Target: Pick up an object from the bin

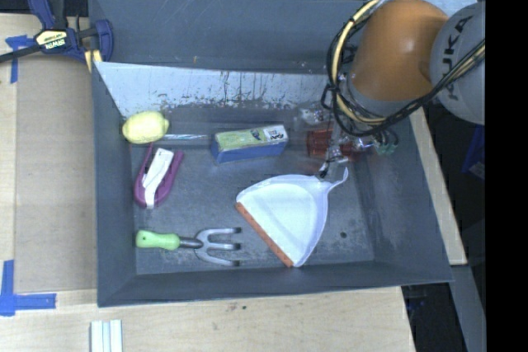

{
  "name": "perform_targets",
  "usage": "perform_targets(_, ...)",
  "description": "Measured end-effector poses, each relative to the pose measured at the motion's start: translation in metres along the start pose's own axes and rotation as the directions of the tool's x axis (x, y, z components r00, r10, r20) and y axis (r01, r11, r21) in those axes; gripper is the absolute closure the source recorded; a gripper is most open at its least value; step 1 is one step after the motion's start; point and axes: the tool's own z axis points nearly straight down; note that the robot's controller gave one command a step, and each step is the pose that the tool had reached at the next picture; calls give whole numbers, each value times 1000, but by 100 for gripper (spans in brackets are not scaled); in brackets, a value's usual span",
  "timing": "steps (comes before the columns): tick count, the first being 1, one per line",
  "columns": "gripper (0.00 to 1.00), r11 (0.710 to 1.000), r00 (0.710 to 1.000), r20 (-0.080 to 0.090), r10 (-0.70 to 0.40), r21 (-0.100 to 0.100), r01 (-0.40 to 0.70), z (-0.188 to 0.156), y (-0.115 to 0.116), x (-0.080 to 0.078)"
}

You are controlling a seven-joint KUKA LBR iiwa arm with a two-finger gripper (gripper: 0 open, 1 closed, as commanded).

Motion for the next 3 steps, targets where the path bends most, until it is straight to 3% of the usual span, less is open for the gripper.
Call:
perform_targets(1, 0, 981, 981, -2, -196, -2, 196, 39, -9, 4)
perform_targets(2, 0, 992, 992, -1, -127, -2, 127, 34, -9, 5)
perform_targets(3, 0, 984, 984, -1, -177, -2, 177, 43, -31, 10)
